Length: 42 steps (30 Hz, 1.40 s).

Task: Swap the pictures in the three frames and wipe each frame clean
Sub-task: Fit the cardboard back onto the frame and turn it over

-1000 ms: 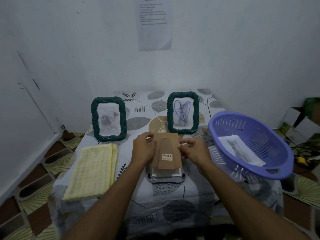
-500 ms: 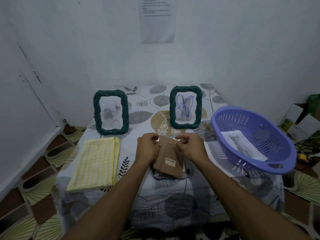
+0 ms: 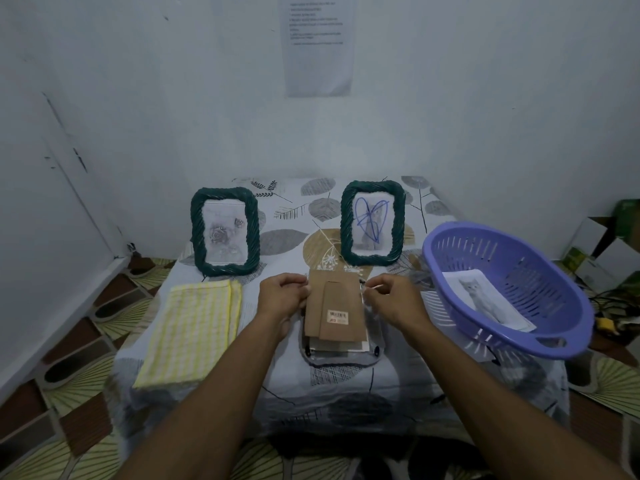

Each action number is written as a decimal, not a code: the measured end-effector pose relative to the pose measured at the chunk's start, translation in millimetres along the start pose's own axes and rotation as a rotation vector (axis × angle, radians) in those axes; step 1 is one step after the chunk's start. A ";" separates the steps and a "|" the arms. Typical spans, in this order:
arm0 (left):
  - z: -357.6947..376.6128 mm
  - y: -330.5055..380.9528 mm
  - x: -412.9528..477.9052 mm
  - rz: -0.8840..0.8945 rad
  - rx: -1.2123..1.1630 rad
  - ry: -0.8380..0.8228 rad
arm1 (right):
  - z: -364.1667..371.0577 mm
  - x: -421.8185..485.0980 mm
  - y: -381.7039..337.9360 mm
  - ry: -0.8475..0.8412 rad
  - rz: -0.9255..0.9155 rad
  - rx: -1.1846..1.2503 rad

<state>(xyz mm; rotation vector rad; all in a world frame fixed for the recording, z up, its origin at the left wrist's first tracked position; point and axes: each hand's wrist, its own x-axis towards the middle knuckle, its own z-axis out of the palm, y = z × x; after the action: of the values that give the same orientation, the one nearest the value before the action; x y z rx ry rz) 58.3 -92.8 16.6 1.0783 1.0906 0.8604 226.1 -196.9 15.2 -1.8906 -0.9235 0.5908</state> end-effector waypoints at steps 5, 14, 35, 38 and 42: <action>1.1 -1.2 -0.2 0.018 0.002 0.008 | 0.5 -2.9 -4.8 -0.052 0.093 0.182; -1.3 -11.3 1.6 0.400 0.797 0.026 | 1.2 4.0 -1.1 -0.058 0.107 0.046; -3.6 -16.7 -4.6 0.513 1.021 -0.044 | -4.6 3.3 4.1 -0.045 0.170 0.176; -4.9 -15.8 -3.3 0.503 1.018 -0.028 | -2.8 2.5 4.4 -0.033 0.141 0.126; -5.8 -17.7 -4.5 0.516 1.059 -0.016 | 2.1 0.4 3.4 -0.054 0.122 0.080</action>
<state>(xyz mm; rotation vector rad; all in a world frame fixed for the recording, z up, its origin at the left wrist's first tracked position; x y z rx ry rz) 52.0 -100.4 0.1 2.3128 1.2975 0.6305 226.0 -196.4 11.2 -1.8760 -0.8106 0.7450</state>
